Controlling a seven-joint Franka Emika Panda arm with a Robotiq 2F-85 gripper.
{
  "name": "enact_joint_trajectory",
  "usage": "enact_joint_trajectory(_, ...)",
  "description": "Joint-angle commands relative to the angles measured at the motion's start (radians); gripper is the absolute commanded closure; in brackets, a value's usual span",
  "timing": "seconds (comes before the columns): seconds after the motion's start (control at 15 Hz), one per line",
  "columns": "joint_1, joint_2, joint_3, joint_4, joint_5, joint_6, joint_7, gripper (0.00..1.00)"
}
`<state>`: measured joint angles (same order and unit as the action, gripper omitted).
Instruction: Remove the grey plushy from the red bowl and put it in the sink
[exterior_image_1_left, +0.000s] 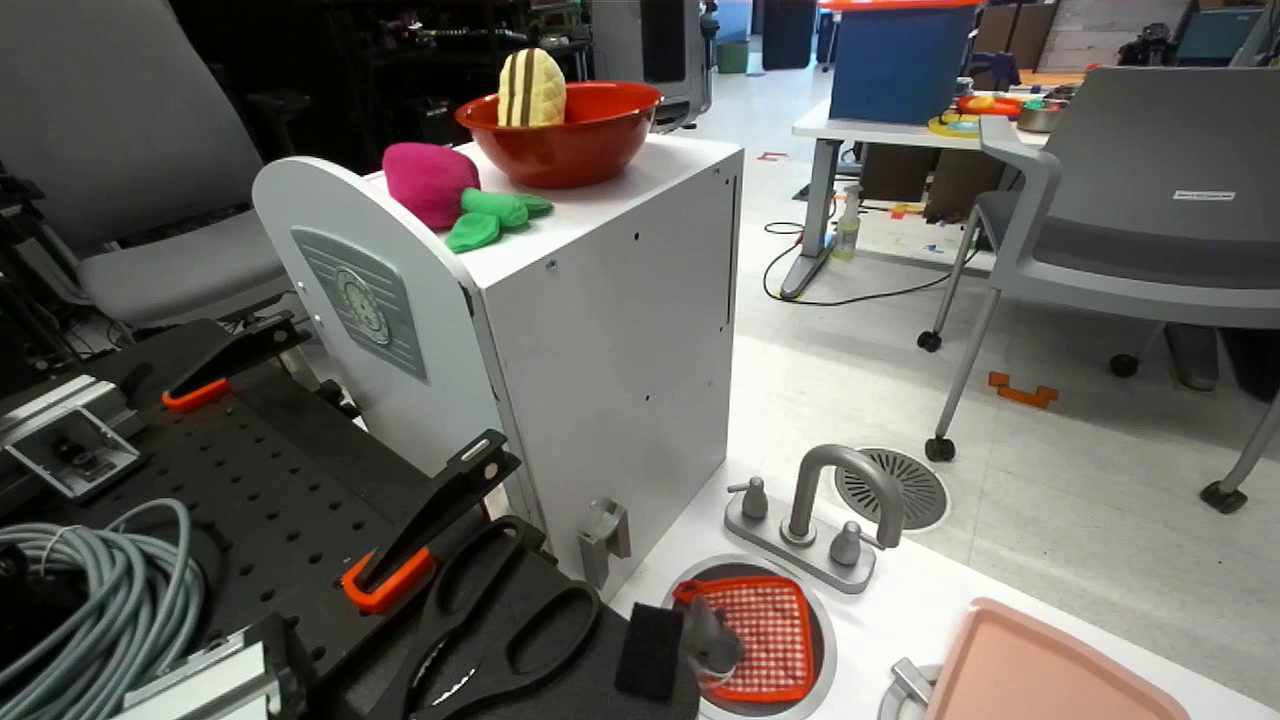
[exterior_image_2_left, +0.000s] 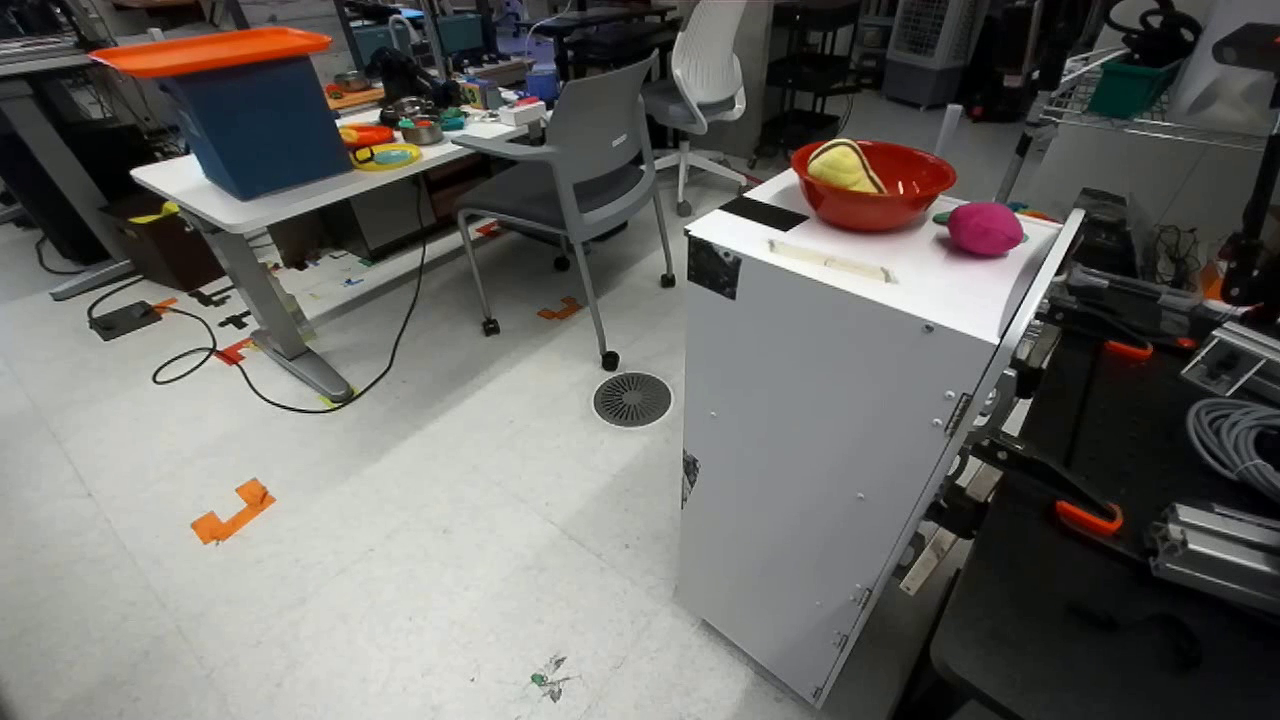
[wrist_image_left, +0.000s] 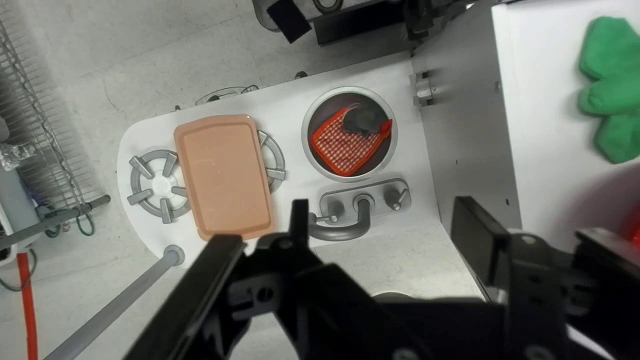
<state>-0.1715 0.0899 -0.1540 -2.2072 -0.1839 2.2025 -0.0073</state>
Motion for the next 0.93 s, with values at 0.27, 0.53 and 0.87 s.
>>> enact_joint_trajectory(0.27, 0.0, 0.019, -0.003, 0.01, 0.059, -0.001, -0.029, 0.0)
enact_joint_trajectory(0.53, 0.001, 0.017, 0.003, 0.0, 0.084, 0.013, -0.06, 0.0)
enact_joint_trajectory(0.87, 0.003, 0.0, 0.013, -0.009, 0.159, 0.008, -0.105, 0.0)
